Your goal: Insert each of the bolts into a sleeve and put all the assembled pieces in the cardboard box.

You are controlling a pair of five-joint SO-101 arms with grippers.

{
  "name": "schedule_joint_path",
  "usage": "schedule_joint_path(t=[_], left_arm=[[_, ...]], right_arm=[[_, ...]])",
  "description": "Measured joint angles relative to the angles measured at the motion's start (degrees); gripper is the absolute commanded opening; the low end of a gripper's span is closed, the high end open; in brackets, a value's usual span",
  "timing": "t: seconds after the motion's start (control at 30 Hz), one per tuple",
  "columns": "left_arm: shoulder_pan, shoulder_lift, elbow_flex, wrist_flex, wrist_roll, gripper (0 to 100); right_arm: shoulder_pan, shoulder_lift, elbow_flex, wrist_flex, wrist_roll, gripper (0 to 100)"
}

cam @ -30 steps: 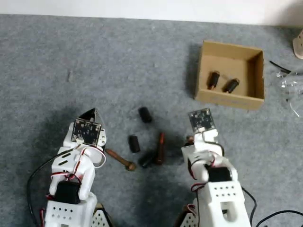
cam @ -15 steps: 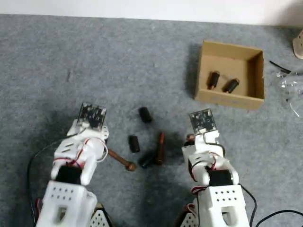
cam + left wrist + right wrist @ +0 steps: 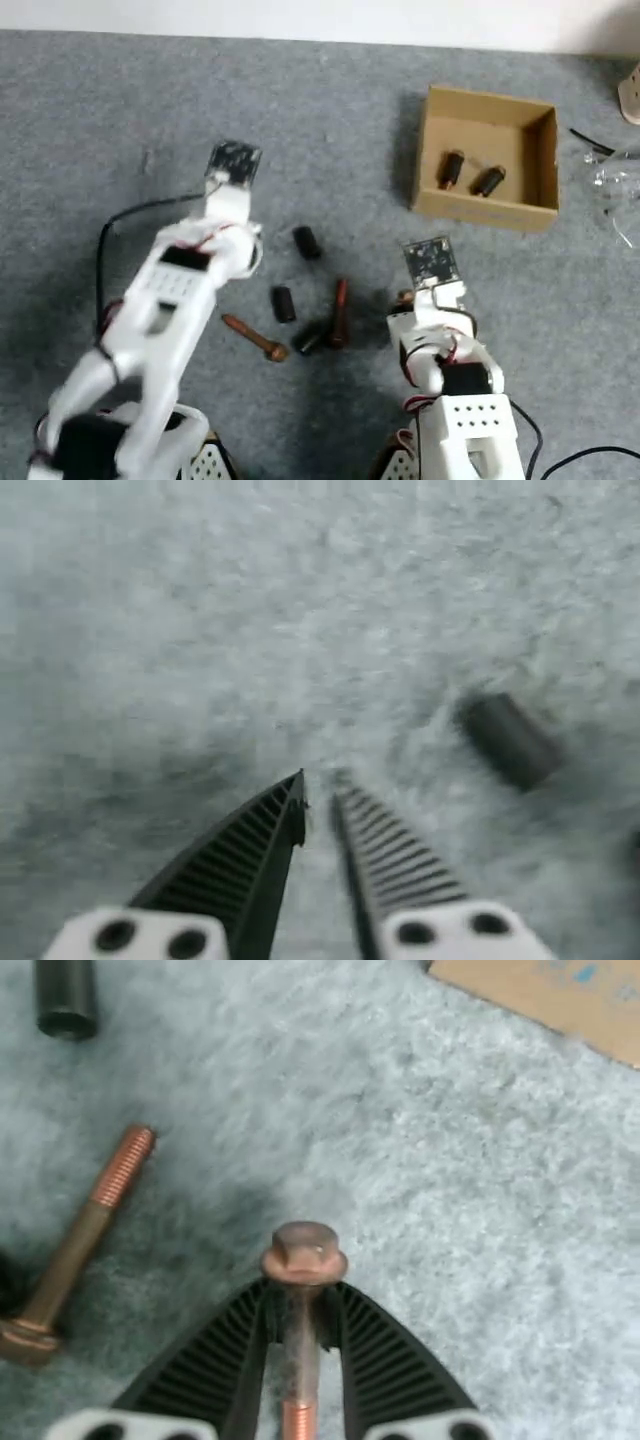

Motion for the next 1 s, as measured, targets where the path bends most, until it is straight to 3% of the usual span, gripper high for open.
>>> schedule_joint_path(t=[0.2,0.43,0.67,1.0], left_arm=[[7.12,11.34,-12.75,5.01,12.84,19],[14.07,16.97,-16.44,5.01,16.35,19],[13.27,20.75,-16.97,5.01,17.93,20],[11.87,33.41,-27.69,10.29,27.69,19]], right_arm=[[0.09,0.00,0.00,0.00,0.00,0.5],[0.09,0.00,0.00,0.00,0.00,0.5],[0.09,0.00,0.00,0.00,0.00,0.5],[0.09,0.00,0.00,0.00,0.00,0.5]])
